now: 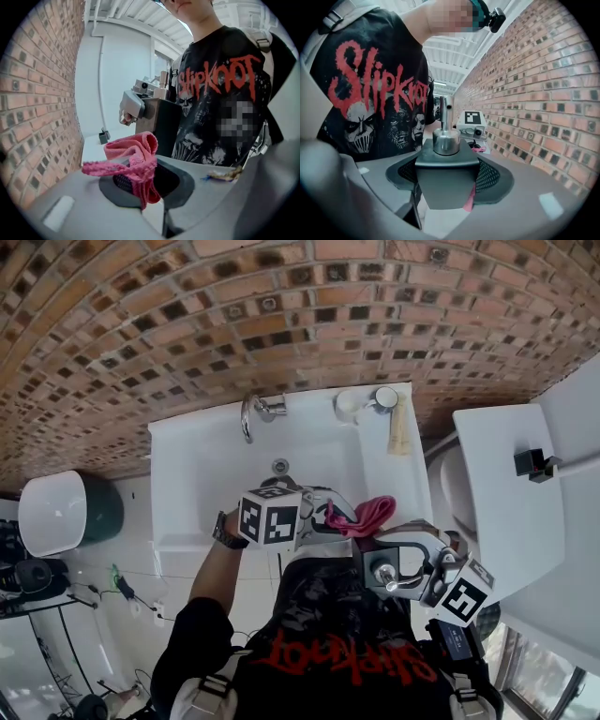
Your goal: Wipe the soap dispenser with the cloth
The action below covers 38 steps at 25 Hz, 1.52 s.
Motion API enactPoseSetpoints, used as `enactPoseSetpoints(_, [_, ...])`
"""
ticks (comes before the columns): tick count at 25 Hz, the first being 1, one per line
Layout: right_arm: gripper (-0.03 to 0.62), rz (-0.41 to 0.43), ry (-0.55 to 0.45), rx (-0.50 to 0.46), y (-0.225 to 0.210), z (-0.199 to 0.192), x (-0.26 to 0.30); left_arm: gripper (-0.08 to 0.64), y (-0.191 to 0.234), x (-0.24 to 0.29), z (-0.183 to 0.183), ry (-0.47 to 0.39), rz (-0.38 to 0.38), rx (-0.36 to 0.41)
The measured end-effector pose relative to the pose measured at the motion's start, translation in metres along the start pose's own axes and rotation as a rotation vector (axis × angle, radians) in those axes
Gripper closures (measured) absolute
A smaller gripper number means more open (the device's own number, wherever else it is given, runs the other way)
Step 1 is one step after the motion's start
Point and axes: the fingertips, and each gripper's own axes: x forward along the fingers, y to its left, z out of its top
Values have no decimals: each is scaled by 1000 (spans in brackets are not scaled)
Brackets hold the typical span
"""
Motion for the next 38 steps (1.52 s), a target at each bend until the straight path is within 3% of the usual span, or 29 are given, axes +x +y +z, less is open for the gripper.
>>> enactPoseSetpoints(6, [276,-27,-53,-11,-11,12,-10,520,13,7,-32,43,31,-68])
enactPoseSetpoints(9, [276,-89,-100,1,-24,15,-24,518,12,18,-51,73,38,-110])
enactPoseSetpoints(12, [276,-162,-134,53,-37,8,-35,518,8,29,-48,-4,53,-141])
enactPoseSetpoints(15, [276,-182,-135,99,-40,-2,-38,518,1,39,-34,-81,53,-145])
enactPoseSetpoints(19, [276,-213,-82,166,-45,-25,-39,518,0,43,-27,-57,81,-107])
enactPoseSetpoints(23, [275,-335,-82,273,-64,-41,-47,518,2,30,-27,-82,111,-127])
enactPoseSetpoints(25, [275,-436,-14,299,-80,-54,-50,518,14,15,-29,-128,186,-163])
enactPoseSetpoints(27, [275,-526,19,327,-96,-65,-52,518,33,-2,-38,-137,316,-195])
enactPoseSetpoints(30, [275,-599,24,359,-113,-83,-55,518,54,-18,-45,-154,480,-227])
enactPoseSetpoints(35, [275,-593,21,394,-121,-105,-52,518,71,-32,-32,-319,605,-315])
enactPoseSetpoints(38, [276,-516,28,309,-113,-102,-38,518,72,-36,-10,-440,584,-356])
